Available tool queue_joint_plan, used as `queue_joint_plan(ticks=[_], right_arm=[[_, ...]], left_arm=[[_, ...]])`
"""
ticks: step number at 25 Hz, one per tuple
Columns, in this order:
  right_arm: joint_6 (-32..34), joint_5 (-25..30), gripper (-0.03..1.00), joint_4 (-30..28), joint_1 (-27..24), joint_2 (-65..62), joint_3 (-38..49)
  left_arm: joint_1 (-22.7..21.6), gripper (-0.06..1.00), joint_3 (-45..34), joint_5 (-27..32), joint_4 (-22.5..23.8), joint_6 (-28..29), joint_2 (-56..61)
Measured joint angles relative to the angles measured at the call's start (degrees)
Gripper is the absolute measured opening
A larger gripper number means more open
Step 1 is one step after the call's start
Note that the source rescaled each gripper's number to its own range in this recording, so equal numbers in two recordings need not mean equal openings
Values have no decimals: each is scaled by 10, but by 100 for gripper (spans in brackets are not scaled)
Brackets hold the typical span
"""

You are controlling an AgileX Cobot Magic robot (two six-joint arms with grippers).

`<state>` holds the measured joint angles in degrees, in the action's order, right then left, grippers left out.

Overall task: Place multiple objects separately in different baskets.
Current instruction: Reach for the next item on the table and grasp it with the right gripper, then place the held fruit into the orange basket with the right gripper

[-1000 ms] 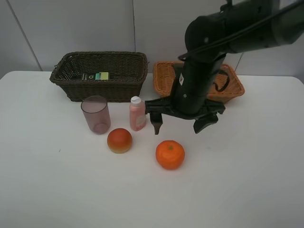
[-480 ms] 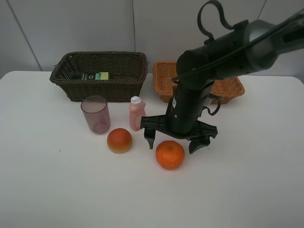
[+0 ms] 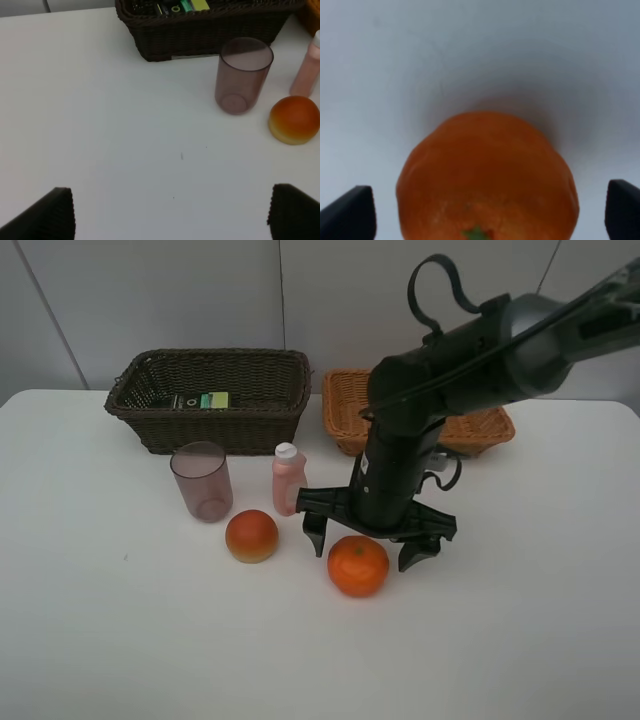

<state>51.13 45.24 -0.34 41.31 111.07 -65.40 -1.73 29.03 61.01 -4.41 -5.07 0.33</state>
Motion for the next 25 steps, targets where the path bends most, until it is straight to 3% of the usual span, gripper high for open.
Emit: queue_joint_plan(ticks=[14,16,19,25], right_arm=[[5,-15,99,30,6,39,2],[5,-15,93,31,6,41,2],[5,-15,63,31,6,41,2],[5,-19,64,40,6,41,2]], left_arm=[[0,100,0,0,0,0,0],[0,100,0,0,0,0,0],[0,100,0,0,0,0,0],[0,100,0,0,0,0,0]])
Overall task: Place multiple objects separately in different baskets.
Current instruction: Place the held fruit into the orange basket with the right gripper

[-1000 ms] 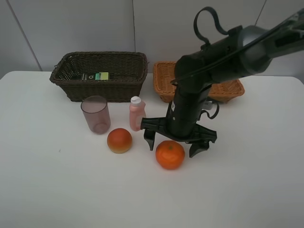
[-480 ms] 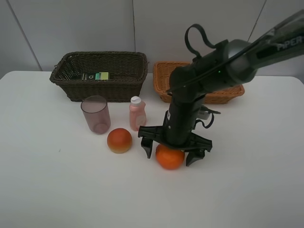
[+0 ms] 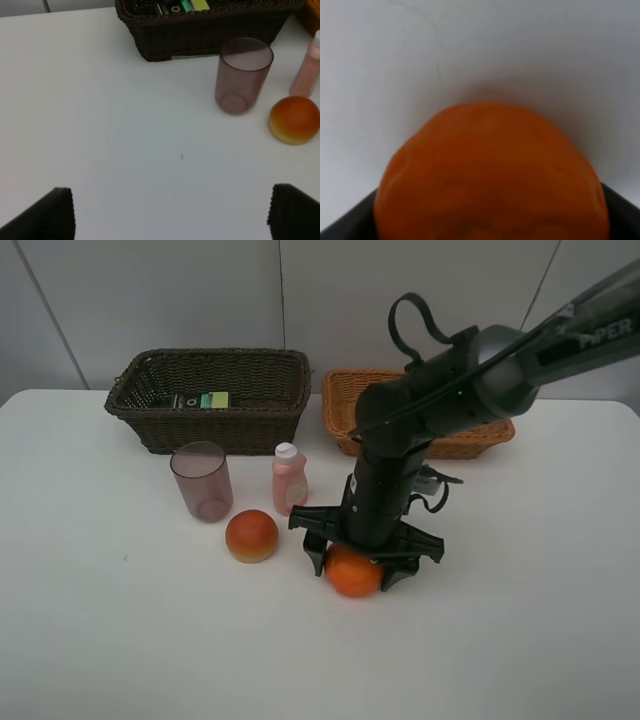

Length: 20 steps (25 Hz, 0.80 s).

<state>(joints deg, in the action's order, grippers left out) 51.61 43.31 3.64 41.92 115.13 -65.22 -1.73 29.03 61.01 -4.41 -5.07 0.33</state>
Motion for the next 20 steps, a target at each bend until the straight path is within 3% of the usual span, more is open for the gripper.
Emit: queue_joint_plan(ticks=[13,16,20], right_arm=[[0,1,64,2,0,0,-2],[-23,36,64,-6,0,-3,-27],[-115,127,64,-49,0,-7,-108]], left_arm=[[0,100,0,0,0,0,0],[0,100,0,0,0,0,0],[0,100,0,0,0,0,0]])
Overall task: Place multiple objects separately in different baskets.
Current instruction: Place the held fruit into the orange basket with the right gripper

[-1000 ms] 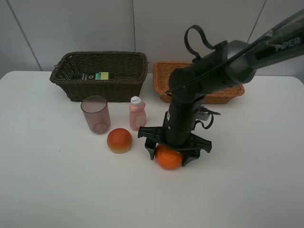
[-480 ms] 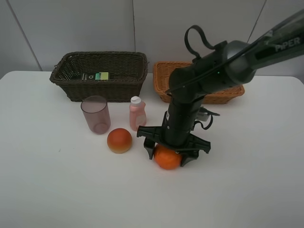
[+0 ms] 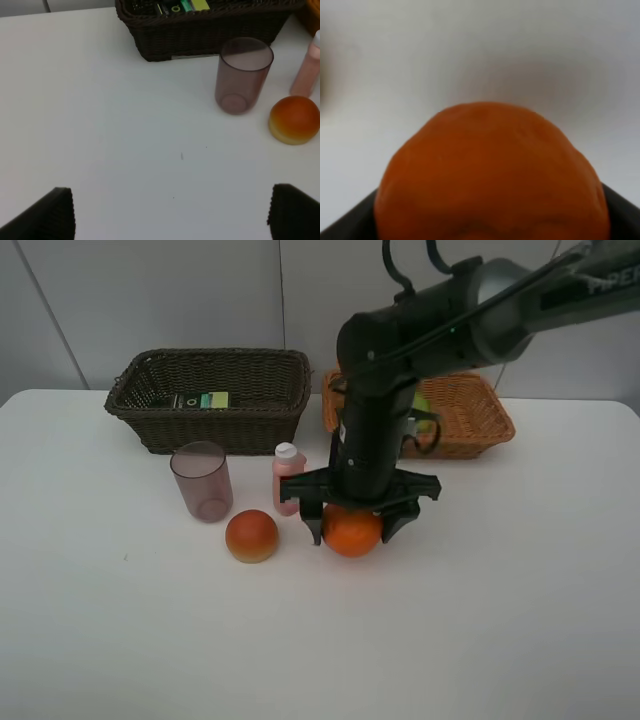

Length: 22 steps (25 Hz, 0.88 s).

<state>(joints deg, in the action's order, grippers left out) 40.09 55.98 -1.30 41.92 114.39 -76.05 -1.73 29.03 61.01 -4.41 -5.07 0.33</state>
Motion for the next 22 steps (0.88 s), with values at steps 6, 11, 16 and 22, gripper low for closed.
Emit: queue_joint_plan(ticks=[6,11,16,22], right_arm=[[-62,93,64,-99,0,-1,-143],[-81,84,64,-146,-21,-1,-229],[-85,7,64,-155,-72,0,-240],[-86,-72,64,-156,-116,37,-242]], left_arm=[[0,100,0,0,0,0,0],[0,100,0,0,0,0,0],[0,100,0,0,0,0,0],[0,100,0,0,0,0,0]])
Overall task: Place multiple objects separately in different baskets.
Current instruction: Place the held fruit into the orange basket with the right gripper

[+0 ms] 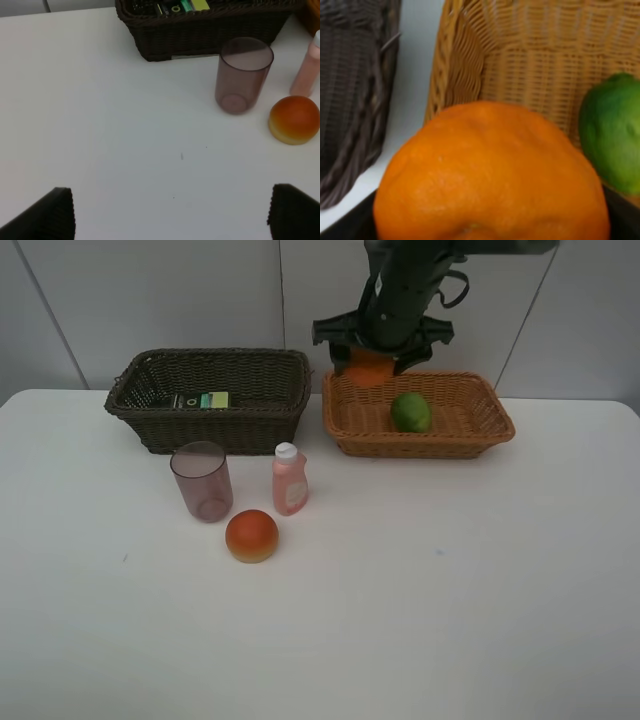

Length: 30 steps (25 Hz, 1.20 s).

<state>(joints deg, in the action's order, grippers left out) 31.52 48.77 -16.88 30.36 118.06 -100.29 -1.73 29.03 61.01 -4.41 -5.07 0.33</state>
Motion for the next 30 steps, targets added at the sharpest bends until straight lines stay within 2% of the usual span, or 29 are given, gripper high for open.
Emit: queue_joint_plan(ticks=[5,18,19,21,23,26,30], right_arm=[[0,-58,64,-1,-25,52,0],[0,-122,64,-13,-53,108,0],[0,-122,67,-13,-53,108,0],[1,-125,84,-13,-53,108,0],[1,-127,95,-13,-53,108,-1],[1,-126,99,-13,-53,108,-1],[0,-103,100,0,-53,94,-1]], left_arm=[[0,100,0,0,0,0,0],[0,100,0,0,0,0,0],[0,100,0,0,0,0,0],[0,100,0,0,0,0,0],[0,100,0,0,0,0,0],[0,100,0,0,0,0,0],[0,100,0,0,0,0,0]])
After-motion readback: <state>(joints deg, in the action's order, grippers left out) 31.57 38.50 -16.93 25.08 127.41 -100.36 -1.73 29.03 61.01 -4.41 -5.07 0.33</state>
